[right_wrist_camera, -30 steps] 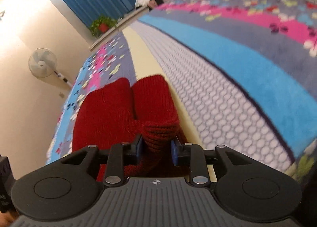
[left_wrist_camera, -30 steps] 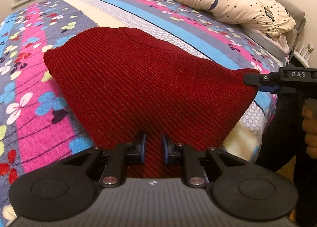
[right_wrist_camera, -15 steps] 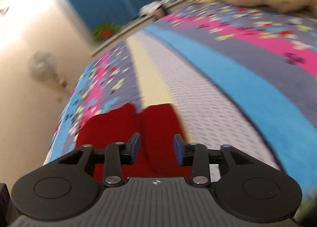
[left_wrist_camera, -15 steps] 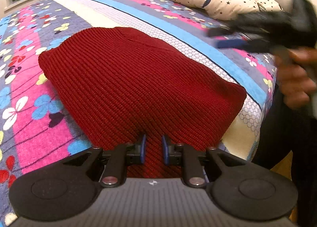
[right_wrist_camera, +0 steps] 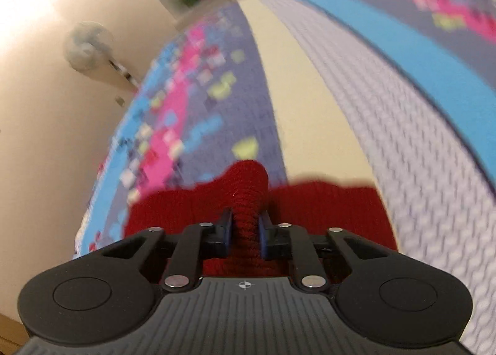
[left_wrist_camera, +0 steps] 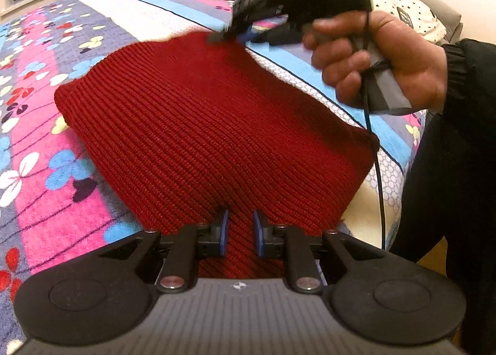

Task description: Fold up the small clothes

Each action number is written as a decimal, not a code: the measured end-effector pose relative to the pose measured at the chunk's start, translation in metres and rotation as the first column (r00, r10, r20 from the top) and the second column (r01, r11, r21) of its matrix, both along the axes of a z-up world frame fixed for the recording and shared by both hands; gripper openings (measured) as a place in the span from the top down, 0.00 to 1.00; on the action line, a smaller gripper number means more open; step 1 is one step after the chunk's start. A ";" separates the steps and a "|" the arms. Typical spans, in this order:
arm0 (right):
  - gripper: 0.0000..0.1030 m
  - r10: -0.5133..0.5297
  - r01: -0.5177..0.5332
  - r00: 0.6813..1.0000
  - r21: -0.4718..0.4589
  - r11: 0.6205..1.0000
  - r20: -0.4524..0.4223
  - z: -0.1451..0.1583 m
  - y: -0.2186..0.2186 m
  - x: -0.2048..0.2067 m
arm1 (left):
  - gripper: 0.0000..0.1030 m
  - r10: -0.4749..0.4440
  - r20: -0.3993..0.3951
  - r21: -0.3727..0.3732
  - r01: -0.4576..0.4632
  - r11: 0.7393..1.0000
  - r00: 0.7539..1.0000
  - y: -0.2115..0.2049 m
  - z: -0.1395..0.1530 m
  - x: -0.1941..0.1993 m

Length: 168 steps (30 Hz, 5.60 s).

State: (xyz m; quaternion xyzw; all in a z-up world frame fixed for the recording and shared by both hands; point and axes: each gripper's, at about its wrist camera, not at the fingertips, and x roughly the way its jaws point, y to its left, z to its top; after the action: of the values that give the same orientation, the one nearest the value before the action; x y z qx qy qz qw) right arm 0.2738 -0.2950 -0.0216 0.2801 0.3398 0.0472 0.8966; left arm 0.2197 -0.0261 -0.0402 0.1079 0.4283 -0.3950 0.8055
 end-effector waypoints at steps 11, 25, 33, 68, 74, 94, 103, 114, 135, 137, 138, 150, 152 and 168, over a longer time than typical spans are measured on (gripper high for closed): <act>0.78 -0.100 0.082 0.991 -0.181 0.980 -0.087 -0.016 -0.001 -0.010 | 0.80 -0.015 0.011 0.006 0.015 1.000 1.000 -0.003 0.001 -0.003; 0.57 0.252 -0.301 0.948 -0.291 0.908 -0.194 -0.025 -0.003 -0.112 | 0.80 -0.003 0.041 0.042 0.001 0.999 0.999 -0.010 0.002 -0.010; 0.58 0.270 -0.297 0.954 -0.286 0.911 -0.131 -0.016 -0.005 -0.129 | 0.79 0.018 0.062 0.052 -0.022 0.998 0.998 -0.011 0.004 -0.014; 0.13 0.129 -0.103 0.970 0.132 0.986 -0.206 -0.078 -0.062 -0.058 | 0.00 0.422 -0.526 -0.285 -0.620 0.731 0.739 0.075 -0.066 0.102; 0.54 0.168 -0.138 0.974 0.189 0.972 -0.154 -0.074 -0.056 -0.051 | 0.06 0.402 -0.514 -0.350 -0.613 0.708 0.758 0.059 -0.083 0.123; 0.64 0.217 -0.232 0.957 0.056 0.971 0.190 -0.006 0.023 0.059 | 0.25 0.513 0.075 -0.429 -0.437 0.791 0.855 0.105 0.040 0.152; 0.59 0.094 -0.100 0.992 -0.072 0.992 -0.083 -0.037 0.007 0.079 | 0.23 0.637 0.168 -0.242 -0.595 0.767 0.753 0.119 0.038 0.151; 0.81 0.315 -0.316 0.945 0.000 0.949 -0.093 -0.051 0.038 0.040 | 0.57 0.278 0.270 0.175 -0.331 0.927 0.922 0.041 0.021 0.085; 0.12 0.235 -0.188 0.969 -0.373 0.909 0.083 0.057 0.046 -0.137 | 0.09 0.631 0.222 -0.086 -0.630 0.772 0.743 0.053 0.085 -0.067; 0.11 0.203 -0.152 0.973 -0.361 0.920 0.107 0.057 0.050 -0.156 | 0.01 0.670 0.220 -0.106 -0.666 0.739 0.709 0.050 0.091 -0.086; 0.10 0.197 -0.143 0.973 -0.363 0.921 0.117 0.056 0.054 -0.162 | 0.01 0.684 0.232 -0.118 -0.677 0.726 0.692 0.047 0.092 -0.096; 0.06 0.101 -0.060 0.990 -0.341 0.938 0.103 0.042 0.070 -0.178 | 0.01 0.726 0.315 -0.039 -0.756 0.654 0.612 0.033 0.063 -0.131; 0.06 0.105 -0.061 0.990 -0.373 0.926 0.097 0.039 0.075 -0.177 | 0.01 0.716 0.320 -0.038 -0.747 0.664 0.620 0.033 0.060 -0.131; 0.06 0.176 -0.112 0.980 -0.467 0.877 0.097 0.034 0.098 -0.175 | 0.01 0.754 0.282 -0.081 -0.768 0.635 0.593 0.038 0.061 -0.123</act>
State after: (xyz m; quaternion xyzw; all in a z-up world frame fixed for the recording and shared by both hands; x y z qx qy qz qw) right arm 0.0990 -0.1974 0.0126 0.0301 0.2989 0.0513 0.9524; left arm 0.0967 0.0116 0.0205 -0.0089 0.3203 0.0175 0.9471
